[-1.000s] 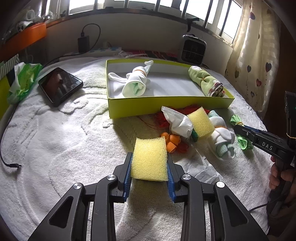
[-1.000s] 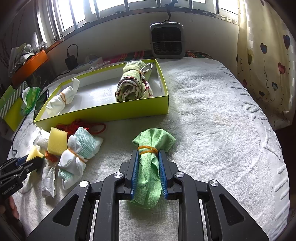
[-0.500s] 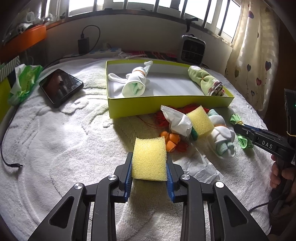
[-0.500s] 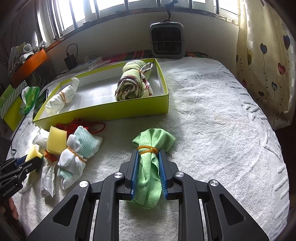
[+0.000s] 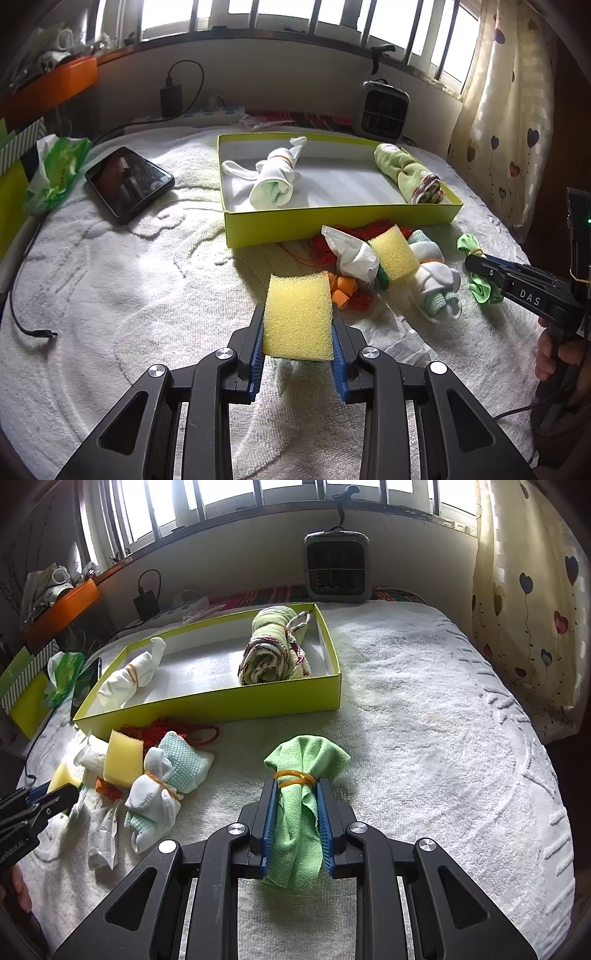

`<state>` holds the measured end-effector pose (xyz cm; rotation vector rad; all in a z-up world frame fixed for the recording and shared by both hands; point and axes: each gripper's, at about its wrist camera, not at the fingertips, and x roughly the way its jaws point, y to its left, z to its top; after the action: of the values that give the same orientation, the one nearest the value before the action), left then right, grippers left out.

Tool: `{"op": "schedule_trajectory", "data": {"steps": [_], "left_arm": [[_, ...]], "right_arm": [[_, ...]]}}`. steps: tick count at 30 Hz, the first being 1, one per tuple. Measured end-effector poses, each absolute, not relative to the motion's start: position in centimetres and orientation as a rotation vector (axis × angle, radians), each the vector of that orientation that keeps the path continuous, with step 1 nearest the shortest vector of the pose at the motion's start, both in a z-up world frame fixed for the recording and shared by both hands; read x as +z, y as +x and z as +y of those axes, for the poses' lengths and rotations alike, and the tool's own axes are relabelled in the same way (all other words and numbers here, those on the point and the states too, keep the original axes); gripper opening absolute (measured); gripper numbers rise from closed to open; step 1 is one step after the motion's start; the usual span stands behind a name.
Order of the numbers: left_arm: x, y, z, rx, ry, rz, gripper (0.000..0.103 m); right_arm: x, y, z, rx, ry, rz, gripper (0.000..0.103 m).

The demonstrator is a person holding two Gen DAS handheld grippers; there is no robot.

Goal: Organize soft objects
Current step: 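Carry the sponge with the left tool while the right tool carries the green cloth into the box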

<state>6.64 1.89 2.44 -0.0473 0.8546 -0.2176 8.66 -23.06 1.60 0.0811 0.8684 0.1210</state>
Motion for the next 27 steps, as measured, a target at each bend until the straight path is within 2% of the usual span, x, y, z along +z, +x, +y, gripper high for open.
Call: {"op": "schedule_trajectory", "data": {"steps": [27], "left_arm": [[7.7, 10.3, 2.3, -0.259, -0.039, 0.762, 0.029]], "right_arm": [[7.8, 10.5, -20.7, 0.214, 0.062, 0.723, 0.022]]}}
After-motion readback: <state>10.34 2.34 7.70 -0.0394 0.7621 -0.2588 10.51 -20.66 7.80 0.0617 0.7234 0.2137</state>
